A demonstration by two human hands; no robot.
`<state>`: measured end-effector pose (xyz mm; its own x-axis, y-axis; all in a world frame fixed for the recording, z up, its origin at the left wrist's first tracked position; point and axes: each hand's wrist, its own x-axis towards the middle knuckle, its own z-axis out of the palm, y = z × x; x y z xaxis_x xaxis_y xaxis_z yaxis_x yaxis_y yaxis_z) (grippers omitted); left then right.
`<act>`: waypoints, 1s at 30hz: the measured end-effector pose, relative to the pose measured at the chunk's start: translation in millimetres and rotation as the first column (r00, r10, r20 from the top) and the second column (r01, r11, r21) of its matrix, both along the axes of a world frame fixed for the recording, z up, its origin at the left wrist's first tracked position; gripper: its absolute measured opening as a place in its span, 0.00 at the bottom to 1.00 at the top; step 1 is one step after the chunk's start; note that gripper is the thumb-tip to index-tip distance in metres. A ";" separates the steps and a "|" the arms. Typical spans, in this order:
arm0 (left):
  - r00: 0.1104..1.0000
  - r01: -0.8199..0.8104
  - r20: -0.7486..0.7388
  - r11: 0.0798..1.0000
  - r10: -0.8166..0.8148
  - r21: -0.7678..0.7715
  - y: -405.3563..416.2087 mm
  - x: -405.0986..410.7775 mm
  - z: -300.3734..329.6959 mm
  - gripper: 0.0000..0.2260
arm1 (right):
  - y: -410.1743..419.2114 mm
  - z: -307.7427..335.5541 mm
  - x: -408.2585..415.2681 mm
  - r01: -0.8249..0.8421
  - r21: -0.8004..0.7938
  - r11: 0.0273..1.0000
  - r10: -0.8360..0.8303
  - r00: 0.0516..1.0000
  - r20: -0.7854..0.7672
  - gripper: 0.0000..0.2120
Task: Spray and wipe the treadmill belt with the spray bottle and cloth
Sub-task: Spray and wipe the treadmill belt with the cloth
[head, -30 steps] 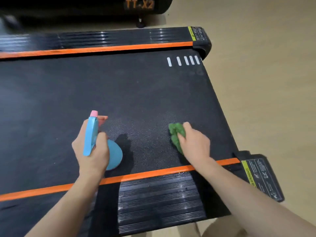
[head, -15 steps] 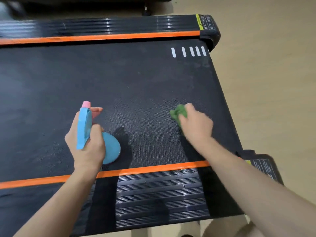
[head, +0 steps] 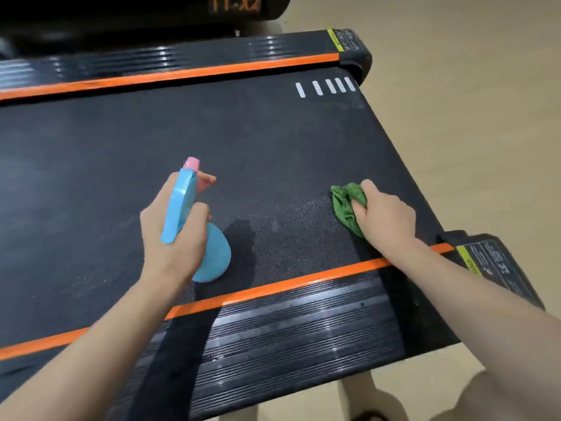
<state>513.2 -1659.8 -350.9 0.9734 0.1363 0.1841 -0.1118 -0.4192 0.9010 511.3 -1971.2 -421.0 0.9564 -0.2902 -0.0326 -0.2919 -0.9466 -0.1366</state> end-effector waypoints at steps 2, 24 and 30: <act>0.984 0.174 -0.045 0.984 -0.172 0.030 -0.9 2.9 18.4 0.17 | -8.5 9.6 -0.1 -0.009 0.061 0.998 0.013 0.998 -0.061 0.09; 0.854 0.512 -0.368 0.713 -0.367 0.478 33.9 3.3 24.3 0.11 | -74.0 62.0 -70.7 0.517 0.250 0.819 -0.558 0.819 0.133 0.14; 0.832 0.547 -0.422 0.657 -0.360 0.518 29.2 2.3 20.9 0.05 | -80.2 81.6 -81.0 0.547 0.397 0.737 -0.665 0.690 0.286 0.15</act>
<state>515.6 -1630.7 -330.0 0.9012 -0.3827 -0.2033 -0.2404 -0.8319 0.5001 430.3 -2051.5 -339.4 0.5166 -0.8464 0.1294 -0.6540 -0.4876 -0.5784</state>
